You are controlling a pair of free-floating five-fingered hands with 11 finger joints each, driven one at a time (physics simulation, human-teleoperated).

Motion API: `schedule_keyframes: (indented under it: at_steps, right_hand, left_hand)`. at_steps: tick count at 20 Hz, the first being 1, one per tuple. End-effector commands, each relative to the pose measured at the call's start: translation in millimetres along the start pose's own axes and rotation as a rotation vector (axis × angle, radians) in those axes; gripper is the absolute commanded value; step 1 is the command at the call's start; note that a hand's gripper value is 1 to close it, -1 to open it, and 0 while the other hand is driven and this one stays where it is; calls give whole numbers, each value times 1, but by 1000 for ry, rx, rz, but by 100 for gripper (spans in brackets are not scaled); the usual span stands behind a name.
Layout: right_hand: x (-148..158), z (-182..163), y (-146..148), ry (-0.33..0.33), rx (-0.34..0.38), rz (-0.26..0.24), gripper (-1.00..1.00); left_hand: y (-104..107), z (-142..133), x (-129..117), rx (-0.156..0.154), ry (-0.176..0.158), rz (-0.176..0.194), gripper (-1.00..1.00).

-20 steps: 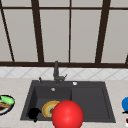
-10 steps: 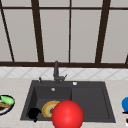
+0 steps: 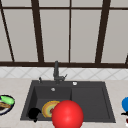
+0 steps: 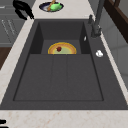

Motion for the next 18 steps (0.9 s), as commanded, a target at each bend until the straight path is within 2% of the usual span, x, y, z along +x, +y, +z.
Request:
schedule_keyframes:
  at_steps: [1,5,9,11,12,18]
  right_hand:
    - [-9,-11,8,-5,18,10,-100]
    - [-15,-14,10,-20,23,1,-100]
    - [-20,-11,-5,-59,27,-45,-100]
    - [-20,-8,-3,-75,33,-41,-100]
    - [-14,-9,-4,-56,28,-49,-100]
    - [-19,-7,-3,-57,21,-45,-100]
  left_hand:
    - [0,0,0,0,0,0,0]
    - [0,0,0,0,0,0,0]
    - [0,0,0,0,0,0,0]
    - [0,0,0,0,0,0,0]
    - [0,0,0,0,0,0,0]
    - [0,0,0,0,0,0,0]
